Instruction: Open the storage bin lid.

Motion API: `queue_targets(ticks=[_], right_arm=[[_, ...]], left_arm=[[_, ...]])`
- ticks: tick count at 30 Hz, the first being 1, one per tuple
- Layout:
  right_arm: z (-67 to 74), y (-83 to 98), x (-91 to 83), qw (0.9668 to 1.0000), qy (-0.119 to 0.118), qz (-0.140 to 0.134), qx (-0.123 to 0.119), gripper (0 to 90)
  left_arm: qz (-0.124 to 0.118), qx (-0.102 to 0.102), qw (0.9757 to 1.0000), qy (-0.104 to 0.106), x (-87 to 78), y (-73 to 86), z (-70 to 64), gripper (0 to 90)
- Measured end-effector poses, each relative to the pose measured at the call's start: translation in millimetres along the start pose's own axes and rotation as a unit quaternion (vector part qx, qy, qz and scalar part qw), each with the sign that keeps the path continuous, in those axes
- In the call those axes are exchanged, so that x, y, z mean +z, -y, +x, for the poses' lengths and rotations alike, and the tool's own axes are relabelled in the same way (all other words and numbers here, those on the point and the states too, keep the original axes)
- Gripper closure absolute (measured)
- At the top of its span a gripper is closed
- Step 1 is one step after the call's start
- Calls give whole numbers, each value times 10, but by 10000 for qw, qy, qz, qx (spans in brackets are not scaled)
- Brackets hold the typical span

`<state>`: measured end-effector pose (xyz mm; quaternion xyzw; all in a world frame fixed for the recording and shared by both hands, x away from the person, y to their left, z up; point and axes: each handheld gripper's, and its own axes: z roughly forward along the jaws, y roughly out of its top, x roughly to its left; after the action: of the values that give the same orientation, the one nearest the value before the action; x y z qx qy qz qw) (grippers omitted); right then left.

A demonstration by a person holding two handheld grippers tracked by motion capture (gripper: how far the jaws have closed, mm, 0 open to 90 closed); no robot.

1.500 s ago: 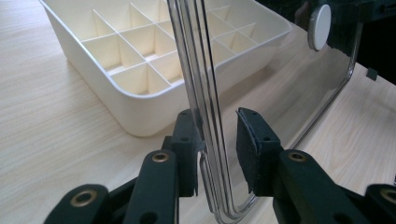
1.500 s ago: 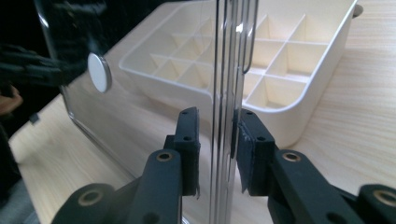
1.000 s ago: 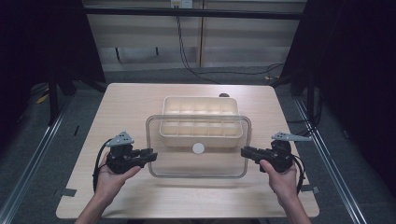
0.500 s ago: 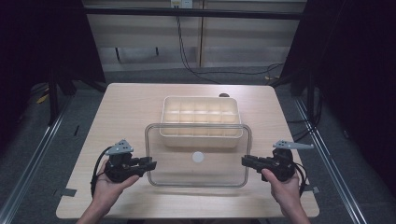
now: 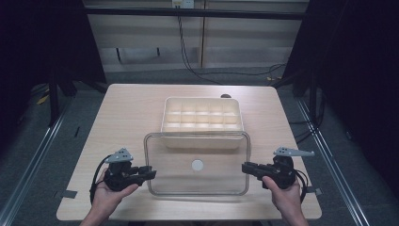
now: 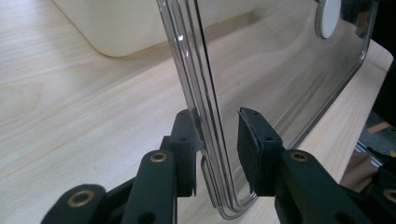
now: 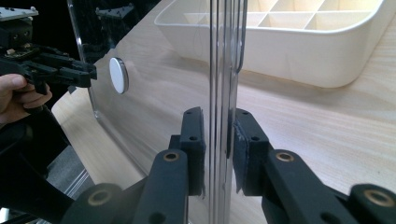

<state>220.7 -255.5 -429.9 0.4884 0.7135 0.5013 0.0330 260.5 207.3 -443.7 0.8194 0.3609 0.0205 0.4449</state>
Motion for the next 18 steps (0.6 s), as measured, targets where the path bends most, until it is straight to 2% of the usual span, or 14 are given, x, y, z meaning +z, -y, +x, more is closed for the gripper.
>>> queue_targets(ticks=[9,15,18], right_arm=[[-2,115,-23,10000,4,29,75,756],[-9,167,5,9999,43,110,59,752],[-32,202,23,9998,101,162,75,750]], left_arm=[[47,108,9999,63,2,47,-42,689],[128,52,9999,82,44,115,-47,688],[196,-18,9997,170,80,153,-38,682]])
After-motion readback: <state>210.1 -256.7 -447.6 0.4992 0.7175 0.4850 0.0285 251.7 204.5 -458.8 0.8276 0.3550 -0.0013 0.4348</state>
